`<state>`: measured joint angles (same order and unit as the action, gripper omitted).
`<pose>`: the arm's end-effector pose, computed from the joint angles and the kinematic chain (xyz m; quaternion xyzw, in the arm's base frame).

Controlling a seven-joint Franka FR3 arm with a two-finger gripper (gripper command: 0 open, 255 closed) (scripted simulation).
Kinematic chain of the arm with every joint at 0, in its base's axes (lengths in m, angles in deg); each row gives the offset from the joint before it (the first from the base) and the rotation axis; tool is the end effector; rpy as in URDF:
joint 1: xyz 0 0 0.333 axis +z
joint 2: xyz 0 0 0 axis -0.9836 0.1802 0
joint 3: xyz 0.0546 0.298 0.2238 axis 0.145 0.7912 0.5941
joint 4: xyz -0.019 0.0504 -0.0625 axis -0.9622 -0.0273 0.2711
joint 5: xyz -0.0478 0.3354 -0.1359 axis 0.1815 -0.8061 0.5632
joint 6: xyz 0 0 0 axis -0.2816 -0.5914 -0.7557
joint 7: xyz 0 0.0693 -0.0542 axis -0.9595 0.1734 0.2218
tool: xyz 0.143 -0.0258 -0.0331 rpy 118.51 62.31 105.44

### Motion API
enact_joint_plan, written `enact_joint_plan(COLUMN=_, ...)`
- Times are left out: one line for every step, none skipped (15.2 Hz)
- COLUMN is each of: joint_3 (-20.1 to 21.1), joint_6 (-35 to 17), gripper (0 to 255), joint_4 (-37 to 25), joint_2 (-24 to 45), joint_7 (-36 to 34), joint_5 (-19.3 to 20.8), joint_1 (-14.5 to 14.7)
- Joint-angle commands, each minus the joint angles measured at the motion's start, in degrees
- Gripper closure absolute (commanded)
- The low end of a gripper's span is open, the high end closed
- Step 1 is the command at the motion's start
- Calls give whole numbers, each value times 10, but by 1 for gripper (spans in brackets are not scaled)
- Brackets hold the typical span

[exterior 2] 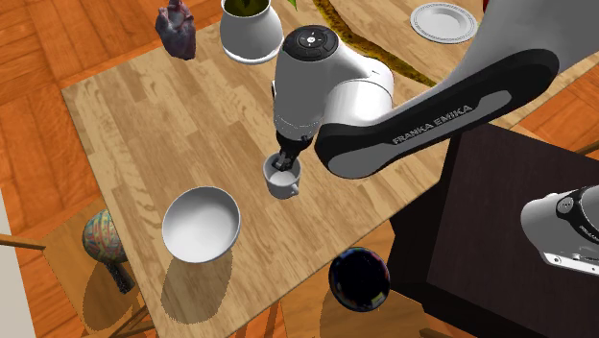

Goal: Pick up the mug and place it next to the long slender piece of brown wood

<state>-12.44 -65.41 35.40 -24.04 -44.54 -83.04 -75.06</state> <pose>0.6436 0.1270 0.2695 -0.9971 0.0526 -0.0452 0.0314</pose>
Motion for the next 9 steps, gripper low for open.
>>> enact_joint_plan(joint_3=1, joint_6=10, gripper=255, joint_4=2, joint_2=-12, joint_7=1, joint_5=-2, joint_1=-2)
enact_joint_plan(joint_3=2, joint_6=16, gripper=255, joint_4=2, joint_2=-17, joint_7=2, joint_5=-3, joint_1=-2)
enact_joint_plan(joint_3=2, joint_6=22, gripper=255, joint_4=1, joint_2=-23, joint_7=2, joint_5=-3, joint_1=-3)
enact_joint_plan(joint_3=3, joint_6=27, gripper=255, joint_4=1, joint_2=-28, joint_7=2, joint_5=-4, joint_1=-3)
enact_joint_plan(joint_3=3, joint_6=33, gripper=255, joint_4=0, joint_2=-33, joint_7=3, joint_5=-5, joint_1=-3)
enact_joint_plan(joint_3=4, joint_6=39, gripper=255, joint_4=-1, joint_2=-38, joint_7=3, joint_5=-6, joint_1=-4)
enact_joint_plan(joint_3=4, joint_6=45, gripper=255, joint_4=-2, joint_2=-43, joint_7=3, joint_5=-6, joint_1=-4)
enact_joint_plan(joint_3=5, joint_6=51, gripper=255, joint_4=-3, joint_2=-48, joint_7=4, joint_5=-7, joint_1=-5)
enact_joint_plan(joint_3=5, joint_6=57, gripper=255, joint_4=-4, joint_2=-53, joint_7=4, joint_5=-8, joint_1=-5)
